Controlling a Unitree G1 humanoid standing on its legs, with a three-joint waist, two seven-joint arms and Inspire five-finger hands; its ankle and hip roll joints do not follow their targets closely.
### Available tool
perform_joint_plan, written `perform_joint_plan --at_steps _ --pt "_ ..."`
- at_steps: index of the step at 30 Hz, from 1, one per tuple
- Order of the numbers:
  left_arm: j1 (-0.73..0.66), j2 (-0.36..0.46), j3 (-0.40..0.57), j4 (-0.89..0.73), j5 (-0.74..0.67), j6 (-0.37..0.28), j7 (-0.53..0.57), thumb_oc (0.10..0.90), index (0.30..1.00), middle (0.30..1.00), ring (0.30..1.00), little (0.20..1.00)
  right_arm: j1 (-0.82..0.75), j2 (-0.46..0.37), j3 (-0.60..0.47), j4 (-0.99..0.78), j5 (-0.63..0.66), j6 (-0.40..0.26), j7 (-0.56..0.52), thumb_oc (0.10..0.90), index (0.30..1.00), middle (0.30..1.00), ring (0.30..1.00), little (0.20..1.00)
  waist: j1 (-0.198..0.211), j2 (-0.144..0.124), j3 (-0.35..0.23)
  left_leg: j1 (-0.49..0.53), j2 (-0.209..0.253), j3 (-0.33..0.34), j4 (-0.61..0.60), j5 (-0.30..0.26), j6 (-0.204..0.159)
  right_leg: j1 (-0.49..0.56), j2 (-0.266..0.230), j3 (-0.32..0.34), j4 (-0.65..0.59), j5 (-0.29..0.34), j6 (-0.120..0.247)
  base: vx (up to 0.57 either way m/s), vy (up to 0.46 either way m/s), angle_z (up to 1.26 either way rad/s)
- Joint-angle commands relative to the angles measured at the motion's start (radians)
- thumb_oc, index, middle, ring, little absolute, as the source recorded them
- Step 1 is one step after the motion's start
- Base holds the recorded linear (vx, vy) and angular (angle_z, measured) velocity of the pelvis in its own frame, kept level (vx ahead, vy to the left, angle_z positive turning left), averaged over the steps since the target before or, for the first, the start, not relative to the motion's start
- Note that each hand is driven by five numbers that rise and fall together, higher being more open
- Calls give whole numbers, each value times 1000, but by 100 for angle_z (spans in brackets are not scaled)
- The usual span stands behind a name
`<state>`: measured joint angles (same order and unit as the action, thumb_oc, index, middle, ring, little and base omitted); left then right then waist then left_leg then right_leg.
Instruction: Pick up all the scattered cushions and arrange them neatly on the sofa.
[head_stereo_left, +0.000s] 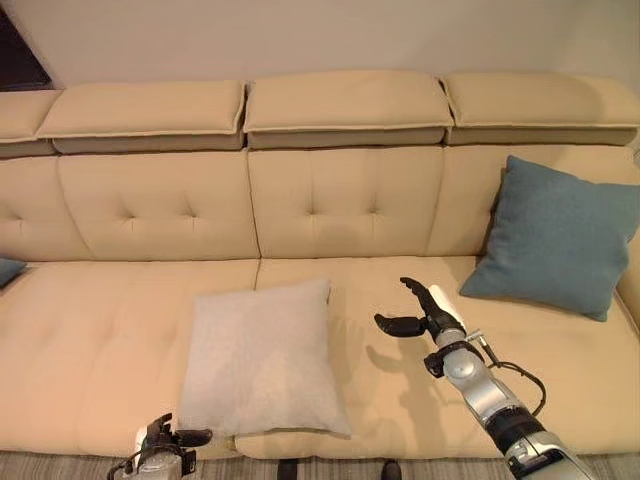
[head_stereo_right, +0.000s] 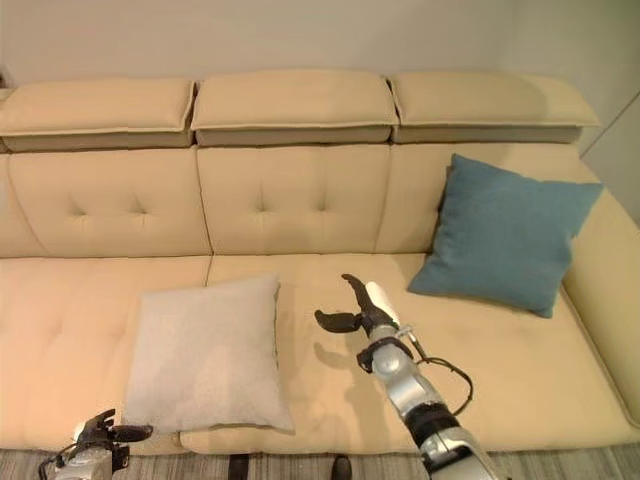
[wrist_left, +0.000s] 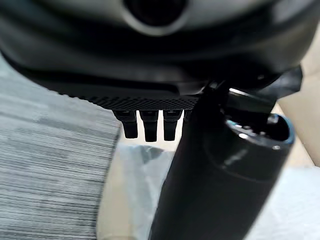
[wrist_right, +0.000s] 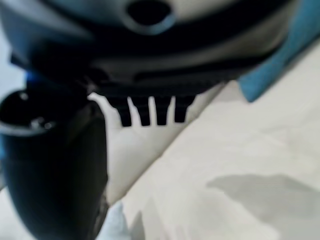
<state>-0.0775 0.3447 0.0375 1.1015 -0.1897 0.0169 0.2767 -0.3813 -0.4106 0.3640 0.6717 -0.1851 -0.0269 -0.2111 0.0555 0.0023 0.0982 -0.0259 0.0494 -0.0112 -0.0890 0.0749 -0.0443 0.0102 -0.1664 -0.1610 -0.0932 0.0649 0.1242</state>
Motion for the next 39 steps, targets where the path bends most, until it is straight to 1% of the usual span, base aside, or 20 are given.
perform_joint_plan --at_steps 1,5,7,10,13,14,15,17,22,23,25,26,28,30,32,33,34,35,37,39 --pt "-44 34 -91 22 19 -68 -14 800 900 900 900 900 -116 67 36 65 54 -63 -14 800 900 900 900 900 21 21 -76 4 9 11 2 -80 -4 55 -31 9 17 -73 36 68 15 2" --pt "-10 -2 -135 13 24 -72 -34 800 900 900 900 900 -126 111 57 125 94 -66 16 800 900 900 900 900 33 27 -75 10 11 13 2 -83 -4 61 -27 12 6 -74 34 71 18 0" --pt "72 -72 -174 55 46 -100 -20 800 900 900 900 900 -126 155 62 154 142 -83 11 800 900 900 900 900 53 21 -62 8 12 8 2 -84 -6 57 -22 13 6 -78 33 13 -5 -2" --pt "92 -85 -167 90 35 -111 -9 800 900 900 900 900 -141 175 62 176 170 -95 -12 800 900 900 900 900 70 14 -40 -7 13 1 5 -81 -7 49 -21 11 6 -78 32 -49 -44 -1" --pt "86 -65 -186 109 57 -115 5 800 900 900 900 900 -172 210 50 240 208 -101 -38 800 900 900 900 900 90 15 -16 -42 13 -11 9 -72 -9 33 -21 6 6 -79 31 -56 6 7" --pt "23 -47 -242 -111 57 -87 1 800 900 900 900 900 -193 223 76 241 214 -86 -8 800 900 900 900 900 92 32 -10 -57 13 -14 5 -68 -5 19 -21 7 6 -78 29 -19 43 1" --pt "23 -46 -241 -111 58 -86 1 800 900 900 900 900 -193 223 76 241 214 -86 -8 800 900 900 900 900 91 32 -12 -60 13 -15 5 -66 -5 16 -21 7 6 -77 29 -2 59 5" --pt "59 4 -248 -349 33 -107 -16 800 900 900 900 900 -200 238 67 237 240 -88 5 800 900 900 900 900 106 45 -6 -84 13 -25 2 -58 -4 -4 -18 0 6 -78 29 -18 33 23" --pt "73 56 -249 -453 51 -105 -45 800 900 900 900 900 -190 281 68 208 309 -104 28 800 900 900 900 900 119 53 -1 -102 12 -32 2 -53 -9 -13 -19 -9 6 -80 31 -1 15 7" --pt "79 71 -243 -500 69 -101 -45 800 900 900 900 900 -178 312 66 182 383 -119 51 800 900 900 900 900 127 55 4 -105 11 -39 2 -52 -13 -10 -20 -15 6 -82 31 0 0 0" --pt "80 73 -245 -513 80 -99 -46 800 900 900 900 900 -176 323 67 180 404 -122 56 800 900 900 900 900 129 55 6 -107 10 -42 2 -53 -14 -9 -20 -18 6 -83 31 4 7 6" --pt "94 59 -251 -457 99 -116 -28 800 900 900 900 900 -173 354 77 191 450 -135 61 800 900 900 900 900 138 54 18 -107 8 -51 2 -53 -17 -3 -19 -23 6 -85 31 -10 -2 13" --pt "107 37 -273 -400 109 -138 4 800 900 900 900 900 -180 368 82 208 464 -145 50 800 900 900 900 900 147 49 22 -116 7 -59 2 -48 -19 -6 -19 -28 6 -85 31 -32 -28 8" --pt "104 8 -290 -311 67 -161 23 800 900 900 900 900 -214 376 103 231 458 -152 33 800 900 900 900 900 163 43 36 -124 3 -75 2 -42 -23 -3 -20 -43 6 -84 31 -44 -46 11" --pt "88 3 -294 -289 29 -171 32 800 900 900 900 900 -226 384 130 257 432 -145 33 800 900 900 900 900 177 40 43 -132 -2 -87 2 -38 -24 1 -21 -56 6 -84 32 -24 -44 28" --pt "77 5 -297 -290 11 -176 29 800 900 900 900 900 -227 394 142 277 432 -137 44 612 618 618 618 618 183 38 44 -134 -5 -93 3 -38 -25 4 -23 -61 6 -84 33 6 -40 24" --pt "67 9 -303 -295 4 -180 26 800 900 900 900 900 -226 398 151 294 434 -128 54 400 300 300 300 300 188 37 42 -135 -6 -96 5 -39 -25 9 -24 -66 6 -86 33 38 -22 12" --pt "19 18 -298 -164 -15 -186 16 800 900 900 900 900 -222 407 162 304 452 -117 82 400 300 300 300 300 183 32 37 -131 -5 -98 3 -39 -28 14 -26 -69 6 -88 33 78 -4 18" --pt "-131 35 -294 -39 -28 -167 24 800 900 900 900 900 -195 422 239 276 478 -107 121 400 300 300 300 300 162 19 20 -120 -4 -91 2 -47 -30 24 -31 -70 6 -92 35 97 25 20" --pt "-176 28 -309 -36 9 -152 33 800 900 900 900 900 -182 425 282 282 447 -101 138 400 300 300 300 300 151 16 9 -115 -5 -87 2 -52 -30 30 -35 -75 6 -93 36 57 31 0"
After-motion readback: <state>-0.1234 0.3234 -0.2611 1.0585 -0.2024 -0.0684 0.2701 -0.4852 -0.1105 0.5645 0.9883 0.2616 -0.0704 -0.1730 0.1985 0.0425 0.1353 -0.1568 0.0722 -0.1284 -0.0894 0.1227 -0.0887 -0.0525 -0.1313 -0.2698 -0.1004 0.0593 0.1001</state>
